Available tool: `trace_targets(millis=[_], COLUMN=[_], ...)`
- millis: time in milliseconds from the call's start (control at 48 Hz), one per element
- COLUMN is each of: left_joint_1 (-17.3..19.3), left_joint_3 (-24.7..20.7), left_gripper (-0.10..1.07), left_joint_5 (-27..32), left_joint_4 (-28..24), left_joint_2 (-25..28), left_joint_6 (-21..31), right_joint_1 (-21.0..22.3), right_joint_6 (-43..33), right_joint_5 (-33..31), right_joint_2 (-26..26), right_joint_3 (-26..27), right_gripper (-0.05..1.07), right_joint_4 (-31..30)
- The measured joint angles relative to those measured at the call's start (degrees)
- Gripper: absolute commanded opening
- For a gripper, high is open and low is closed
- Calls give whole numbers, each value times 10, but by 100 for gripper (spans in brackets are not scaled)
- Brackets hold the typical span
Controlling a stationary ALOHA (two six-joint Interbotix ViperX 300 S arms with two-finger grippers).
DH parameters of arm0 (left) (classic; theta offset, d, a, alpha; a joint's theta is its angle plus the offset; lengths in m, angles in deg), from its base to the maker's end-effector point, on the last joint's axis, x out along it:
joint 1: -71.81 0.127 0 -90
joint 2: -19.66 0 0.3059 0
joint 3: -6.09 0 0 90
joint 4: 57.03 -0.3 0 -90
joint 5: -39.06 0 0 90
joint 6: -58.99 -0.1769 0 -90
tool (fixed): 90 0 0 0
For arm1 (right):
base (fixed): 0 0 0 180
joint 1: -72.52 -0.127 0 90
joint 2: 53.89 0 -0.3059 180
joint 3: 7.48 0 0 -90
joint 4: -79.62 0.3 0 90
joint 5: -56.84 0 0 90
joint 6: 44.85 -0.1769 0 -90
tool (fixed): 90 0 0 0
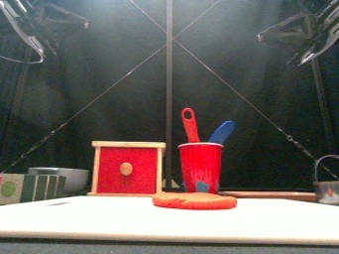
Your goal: Grab pizza cutter
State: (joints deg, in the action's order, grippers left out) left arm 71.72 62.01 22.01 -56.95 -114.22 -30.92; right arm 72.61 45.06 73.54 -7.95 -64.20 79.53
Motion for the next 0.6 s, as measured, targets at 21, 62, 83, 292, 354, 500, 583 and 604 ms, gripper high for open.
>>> trace_targets(millis=[21, 62, 83, 292, 354, 500, 583, 604], left_joint_1=[0, 3, 4, 7, 8, 11, 14, 16], left_joint_3=[0, 6, 9, 12, 13, 15, 18, 18], left_gripper=[3, 4, 4, 5, 5, 5, 5, 5], left_joint_5=[1, 2, 4, 6, 6, 6, 6, 6], left_joint_4=[1, 1, 1, 0, -1, -1, -1, -1], left_joint_2=[0, 2, 3, 6, 6, 6, 8, 7], left_joint_6=[0, -3, 0, -3, -4, -4, -4, -4], right_joint_1=[1, 4, 7, 50, 73, 110, 116, 116], right_joint_6=[-1, -3, -4, -5, -5, -5, -4, -4], right_joint_5=[0, 0, -1, -43, -80, -214, -294, -311], right_joint_2=[1, 6, 11, 98, 128, 183, 210, 216], right_joint_3=[0, 1, 3, 34, 53, 112, 148, 156], right_gripper=[1, 2, 2, 5, 6, 15, 26, 29], right_joint_4=[0, 0, 1, 1, 1, -4, -16, -21])
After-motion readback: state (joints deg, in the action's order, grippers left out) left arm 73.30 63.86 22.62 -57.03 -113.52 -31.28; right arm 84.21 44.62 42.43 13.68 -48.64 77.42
